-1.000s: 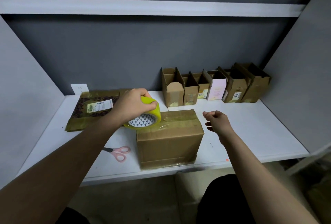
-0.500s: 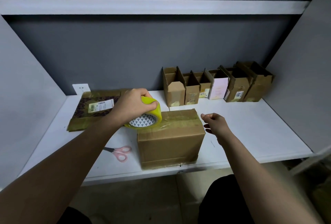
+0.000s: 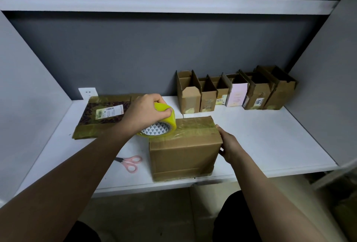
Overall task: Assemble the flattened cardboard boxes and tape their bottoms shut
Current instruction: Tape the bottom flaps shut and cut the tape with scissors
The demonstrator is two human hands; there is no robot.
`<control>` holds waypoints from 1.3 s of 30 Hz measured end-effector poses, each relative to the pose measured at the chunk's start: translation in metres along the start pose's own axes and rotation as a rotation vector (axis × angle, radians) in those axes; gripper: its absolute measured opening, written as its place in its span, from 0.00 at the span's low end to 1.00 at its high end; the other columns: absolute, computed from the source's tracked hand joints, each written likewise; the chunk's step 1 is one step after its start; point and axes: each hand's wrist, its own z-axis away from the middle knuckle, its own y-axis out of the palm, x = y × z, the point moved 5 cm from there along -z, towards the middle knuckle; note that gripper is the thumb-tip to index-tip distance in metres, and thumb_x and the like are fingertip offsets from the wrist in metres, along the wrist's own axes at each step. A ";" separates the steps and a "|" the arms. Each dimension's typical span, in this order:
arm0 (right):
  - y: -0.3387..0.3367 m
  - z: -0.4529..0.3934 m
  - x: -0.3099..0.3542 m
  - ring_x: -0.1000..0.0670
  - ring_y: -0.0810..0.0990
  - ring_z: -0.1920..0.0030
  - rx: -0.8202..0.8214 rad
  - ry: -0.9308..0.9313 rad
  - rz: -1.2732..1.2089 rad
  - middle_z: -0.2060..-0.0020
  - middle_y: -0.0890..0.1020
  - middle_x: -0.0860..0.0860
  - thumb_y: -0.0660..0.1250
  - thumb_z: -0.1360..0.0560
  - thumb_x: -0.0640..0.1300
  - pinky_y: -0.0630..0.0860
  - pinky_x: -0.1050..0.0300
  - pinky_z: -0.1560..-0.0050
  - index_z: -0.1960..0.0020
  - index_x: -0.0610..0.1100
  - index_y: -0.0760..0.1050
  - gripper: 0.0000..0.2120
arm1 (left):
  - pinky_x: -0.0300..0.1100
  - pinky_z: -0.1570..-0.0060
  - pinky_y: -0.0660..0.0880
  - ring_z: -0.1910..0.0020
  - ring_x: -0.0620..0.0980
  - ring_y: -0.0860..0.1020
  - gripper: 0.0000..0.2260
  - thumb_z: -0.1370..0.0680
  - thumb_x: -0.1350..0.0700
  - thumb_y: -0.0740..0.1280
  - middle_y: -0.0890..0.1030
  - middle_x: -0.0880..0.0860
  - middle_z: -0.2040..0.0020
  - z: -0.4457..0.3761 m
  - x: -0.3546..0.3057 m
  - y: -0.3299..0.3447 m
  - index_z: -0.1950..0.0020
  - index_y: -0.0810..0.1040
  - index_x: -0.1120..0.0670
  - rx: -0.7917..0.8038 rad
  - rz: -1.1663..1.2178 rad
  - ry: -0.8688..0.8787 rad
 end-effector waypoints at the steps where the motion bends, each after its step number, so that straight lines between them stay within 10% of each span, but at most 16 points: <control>1: 0.001 0.001 0.000 0.48 0.77 0.46 0.003 0.018 -0.001 0.50 0.82 0.50 0.61 0.21 0.56 0.72 0.54 0.47 0.49 0.46 0.78 0.15 | 0.47 0.58 0.74 0.58 0.49 0.78 0.09 0.32 0.46 0.73 0.81 0.48 0.59 0.000 0.000 0.000 0.60 0.78 0.49 -0.002 0.005 -0.001; 16: 0.006 0.008 0.017 0.51 0.77 0.54 0.058 0.146 0.080 0.55 0.81 0.50 0.62 0.24 0.63 0.71 0.55 0.50 0.52 0.46 0.76 0.19 | 0.46 0.61 0.74 0.61 0.50 0.78 0.08 0.31 0.47 0.73 0.81 0.49 0.61 0.004 -0.007 -0.002 0.60 0.79 0.51 -0.012 -0.001 0.009; 24: 0.005 0.007 0.013 0.50 0.74 0.61 -0.035 0.203 0.044 0.62 0.77 0.48 0.61 0.21 0.44 0.71 0.59 0.61 0.59 0.43 0.74 0.10 | 0.47 0.61 0.74 0.63 0.50 0.78 0.09 0.31 0.47 0.73 0.81 0.49 0.62 0.005 -0.005 -0.001 0.60 0.79 0.51 -0.023 0.019 -0.009; 29: -0.001 0.018 0.029 0.46 0.67 0.30 -0.074 -0.321 0.194 0.29 0.68 0.49 0.59 0.19 0.51 0.63 0.52 0.31 0.28 0.44 0.65 0.21 | 0.44 0.62 0.73 0.62 0.49 0.78 0.09 0.31 0.47 0.73 0.81 0.49 0.61 0.007 -0.005 -0.002 0.60 0.79 0.51 -0.029 0.019 -0.008; 34: 0.019 0.047 0.020 0.55 0.50 0.23 0.095 -0.828 1.109 0.22 0.51 0.54 0.68 0.33 0.68 0.51 0.58 0.26 0.21 0.47 0.43 0.53 | 0.46 0.61 0.74 0.61 0.49 0.78 0.09 0.31 0.48 0.73 0.81 0.50 0.61 0.006 -0.005 -0.001 0.60 0.79 0.52 -0.020 0.034 -0.007; 39: 0.026 0.042 0.016 0.53 0.43 0.22 -0.065 -0.897 1.388 0.22 0.44 0.50 0.60 0.28 0.69 0.40 0.62 0.29 0.21 0.45 0.40 0.49 | 0.47 0.59 0.74 0.60 0.50 0.78 0.09 0.31 0.47 0.73 0.81 0.50 0.61 0.007 -0.005 0.000 0.59 0.79 0.51 -0.027 0.016 0.008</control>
